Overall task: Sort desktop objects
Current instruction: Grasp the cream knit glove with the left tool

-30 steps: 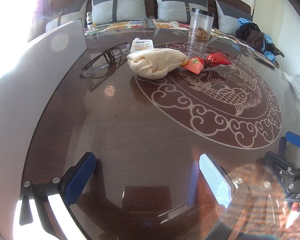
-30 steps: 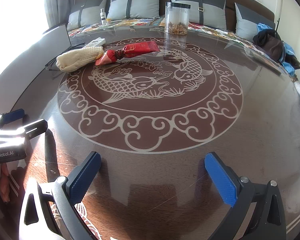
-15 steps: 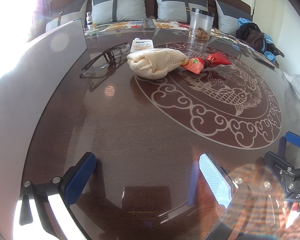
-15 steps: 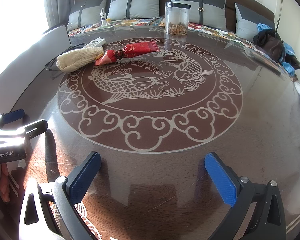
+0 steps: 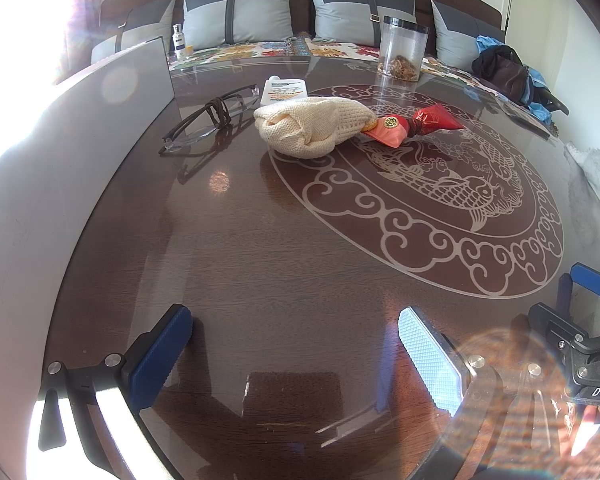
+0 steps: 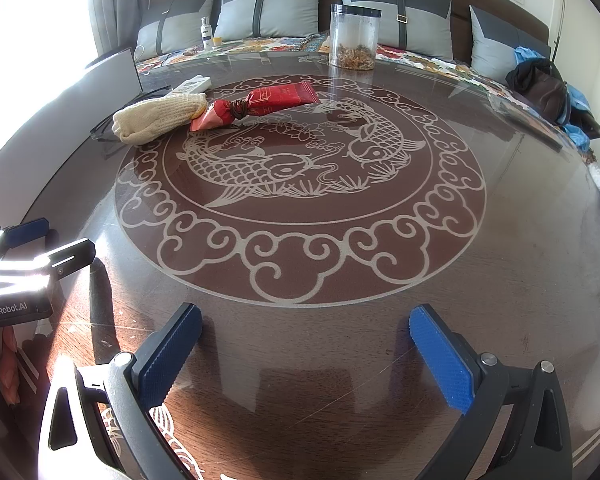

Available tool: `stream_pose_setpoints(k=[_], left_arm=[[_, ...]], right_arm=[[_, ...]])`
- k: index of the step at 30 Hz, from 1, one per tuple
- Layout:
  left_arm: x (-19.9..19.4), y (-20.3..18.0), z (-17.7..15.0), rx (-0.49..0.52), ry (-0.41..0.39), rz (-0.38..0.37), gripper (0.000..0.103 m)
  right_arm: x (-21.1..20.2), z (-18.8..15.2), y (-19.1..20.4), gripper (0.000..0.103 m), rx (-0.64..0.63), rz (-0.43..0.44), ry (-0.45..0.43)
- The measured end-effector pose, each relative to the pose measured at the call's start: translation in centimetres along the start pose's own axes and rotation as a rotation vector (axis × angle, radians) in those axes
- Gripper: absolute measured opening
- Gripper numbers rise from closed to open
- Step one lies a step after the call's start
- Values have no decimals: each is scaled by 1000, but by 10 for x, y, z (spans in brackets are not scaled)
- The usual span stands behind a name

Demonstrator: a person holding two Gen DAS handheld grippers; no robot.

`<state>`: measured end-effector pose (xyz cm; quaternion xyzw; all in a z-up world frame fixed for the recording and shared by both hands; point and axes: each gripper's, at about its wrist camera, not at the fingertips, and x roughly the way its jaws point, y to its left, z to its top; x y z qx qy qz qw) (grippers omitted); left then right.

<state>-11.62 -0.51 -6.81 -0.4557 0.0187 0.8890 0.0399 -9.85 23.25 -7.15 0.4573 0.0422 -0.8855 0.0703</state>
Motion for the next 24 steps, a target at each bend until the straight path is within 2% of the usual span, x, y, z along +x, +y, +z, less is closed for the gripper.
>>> stream_pose_setpoints(k=[2,4,7,12,15,18,20,21,22,24], left_arm=[[0,-1,2,26,12,-13,103],[2,-3,15,99,39,-41,103],[-5,-2,47,180,-27,-6,103],[12,-3,110,192,-21,-82,103],[31,-19,130,239,-16,-62,103],[52,-31,134,282,-1,-46,103],[62,-31,130,306,6,-38,58],[64,-29,127,305,6,-8,53],[62,-24,124,282,-1,-11,45],[50,-9,115,194,-10,-57,41]], right_arm=[[0,0,0,103,0,0,0],[0,0,0,103,0,0,0],[0,0,0,103,0,0,-1],[1,0,0,103,0,0,0],[0,0,0,103,0,0,0],[0,0,0,103,0,0,0],[0,0,0,103,0,0,0],[0,0,0,103,0,0,0],[0,0,0,103,0,0,0],[0,0,0,103,0,0,0]])
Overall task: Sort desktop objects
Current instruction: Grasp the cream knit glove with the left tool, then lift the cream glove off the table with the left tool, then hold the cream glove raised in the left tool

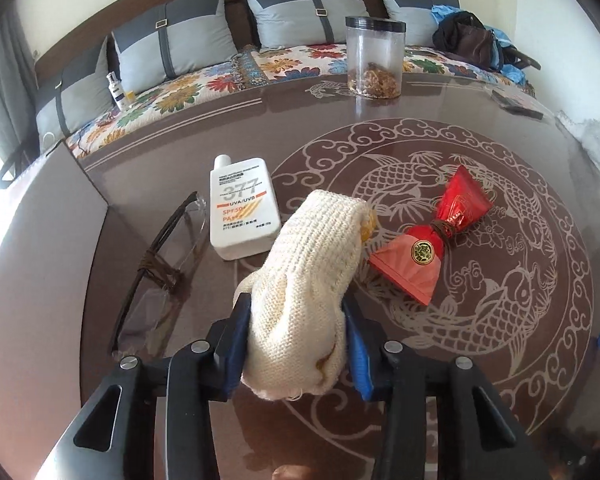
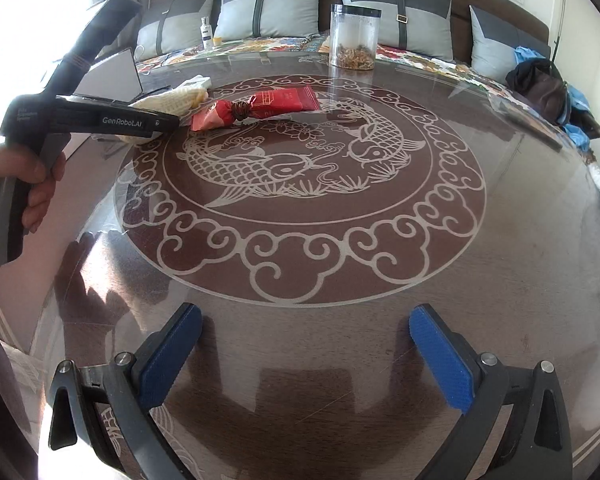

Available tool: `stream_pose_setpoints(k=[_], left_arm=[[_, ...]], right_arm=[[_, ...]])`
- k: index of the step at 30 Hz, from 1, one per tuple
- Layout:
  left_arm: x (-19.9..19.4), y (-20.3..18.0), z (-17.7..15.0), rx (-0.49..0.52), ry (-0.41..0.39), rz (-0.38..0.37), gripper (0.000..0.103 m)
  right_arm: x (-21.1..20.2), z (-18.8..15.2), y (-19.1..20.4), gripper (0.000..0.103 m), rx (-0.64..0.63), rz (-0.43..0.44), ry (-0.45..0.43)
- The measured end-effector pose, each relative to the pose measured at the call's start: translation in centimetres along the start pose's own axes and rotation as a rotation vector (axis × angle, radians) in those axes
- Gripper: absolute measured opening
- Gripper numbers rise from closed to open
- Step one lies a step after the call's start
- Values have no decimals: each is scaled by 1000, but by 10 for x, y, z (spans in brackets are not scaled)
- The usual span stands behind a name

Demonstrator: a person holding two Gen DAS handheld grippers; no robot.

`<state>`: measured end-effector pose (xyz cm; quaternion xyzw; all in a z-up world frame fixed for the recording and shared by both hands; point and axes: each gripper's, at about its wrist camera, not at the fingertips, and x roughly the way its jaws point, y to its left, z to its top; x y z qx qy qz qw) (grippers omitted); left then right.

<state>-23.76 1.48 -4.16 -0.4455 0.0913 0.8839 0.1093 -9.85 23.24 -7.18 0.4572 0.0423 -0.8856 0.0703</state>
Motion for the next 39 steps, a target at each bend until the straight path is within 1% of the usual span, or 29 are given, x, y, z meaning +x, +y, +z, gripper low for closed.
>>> stream_pose_setpoints(k=[2,6,9,10,11,12,13,15,19,20,23,26,30,37,39], left_arm=[[-16,8,-19,-70,2,-3,40],[-54,15,-75,-164,19,42,40],[-75,19,-108,-225,8,52,45],[-78,20,-114,-235,2,52,52],[-78,21,-117,-239,3,54,66],[-77,22,-118,-242,10,64,74],[-76,22,-119,-241,9,78,80],[-73,21,-119,-218,3,85,80],[-61,14,-120,-153,25,120,81],[-61,15,-120,-158,10,118,80],[-58,18,-119,-190,6,100,83],[-55,23,-121,-225,4,95,91],[-55,24,-121,-221,5,90,93],[-51,25,-119,-230,17,97,103],[-51,26,-119,-237,19,98,103]], right_arm=[[0,0,0,103,0,0,0],[0,0,0,103,1,1,0],[0,0,0,103,1,1,0],[0,0,0,103,1,1,0],[0,0,0,103,1,1,0],[0,0,0,103,1,1,0],[0,0,0,103,1,1,0],[0,0,0,103,0,-2,-1],[0,0,0,103,0,-2,0],[0,0,0,103,0,-2,-1],[0,-1,0,103,0,-2,0],[0,-1,0,103,0,-2,-1],[0,0,0,103,0,-2,-1],[0,0,0,103,0,-2,-1],[0,0,0,103,0,-2,0]])
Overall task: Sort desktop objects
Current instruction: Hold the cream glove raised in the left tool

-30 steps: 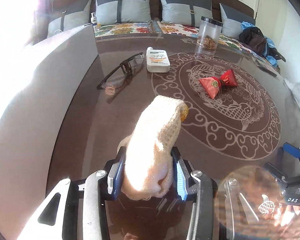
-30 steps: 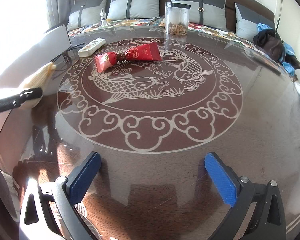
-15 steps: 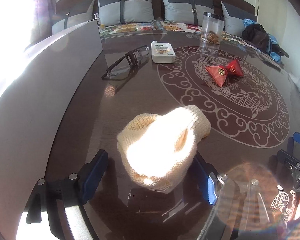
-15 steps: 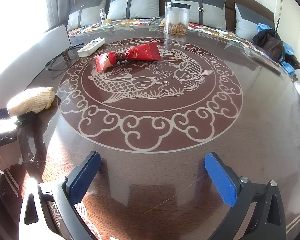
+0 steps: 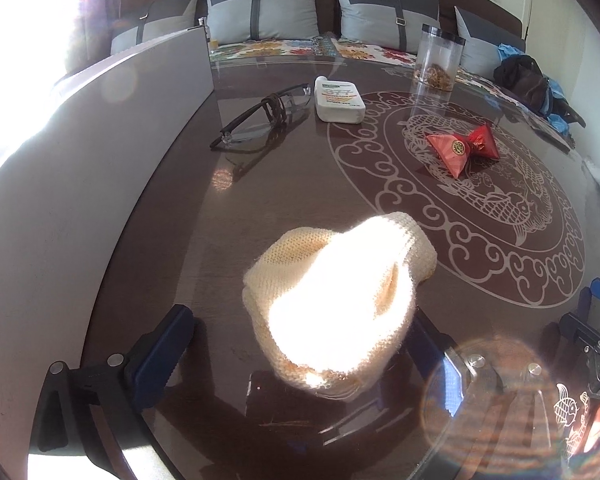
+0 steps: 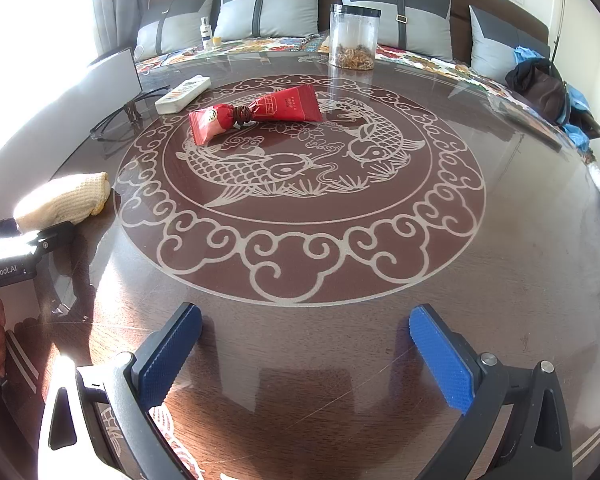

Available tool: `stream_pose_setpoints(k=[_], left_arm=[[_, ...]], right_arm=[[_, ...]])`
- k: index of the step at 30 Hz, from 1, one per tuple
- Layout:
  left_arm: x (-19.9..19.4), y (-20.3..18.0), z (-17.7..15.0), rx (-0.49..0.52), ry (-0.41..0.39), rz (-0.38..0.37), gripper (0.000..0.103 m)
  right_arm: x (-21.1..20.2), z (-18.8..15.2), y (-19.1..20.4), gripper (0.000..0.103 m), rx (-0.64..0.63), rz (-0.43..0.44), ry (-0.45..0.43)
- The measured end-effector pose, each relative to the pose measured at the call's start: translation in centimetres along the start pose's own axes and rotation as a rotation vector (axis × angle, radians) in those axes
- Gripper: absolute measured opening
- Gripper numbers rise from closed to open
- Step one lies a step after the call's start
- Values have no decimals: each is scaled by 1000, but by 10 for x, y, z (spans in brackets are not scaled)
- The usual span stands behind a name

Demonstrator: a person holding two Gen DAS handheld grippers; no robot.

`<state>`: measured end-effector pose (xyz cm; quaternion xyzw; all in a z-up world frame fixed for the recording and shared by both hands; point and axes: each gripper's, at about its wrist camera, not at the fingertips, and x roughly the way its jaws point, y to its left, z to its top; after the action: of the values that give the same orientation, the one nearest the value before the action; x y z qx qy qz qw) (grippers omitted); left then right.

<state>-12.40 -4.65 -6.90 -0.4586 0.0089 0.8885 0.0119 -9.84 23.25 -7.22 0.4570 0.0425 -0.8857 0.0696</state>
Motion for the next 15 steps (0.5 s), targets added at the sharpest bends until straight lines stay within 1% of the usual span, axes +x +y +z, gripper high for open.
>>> stream_pose_setpoints(k=[5,9,15], left_arm=[[0,-1,0,-1,0,-3,103],[0,-1,0,-2,-1,-5,103],[0,-1,1,-4,-1,-4,103]], right_arm=[[1,2,0,103,0,-4,5],[10,14,3,103,26,-29,5],[12,14,2,103,20,-14,0]])
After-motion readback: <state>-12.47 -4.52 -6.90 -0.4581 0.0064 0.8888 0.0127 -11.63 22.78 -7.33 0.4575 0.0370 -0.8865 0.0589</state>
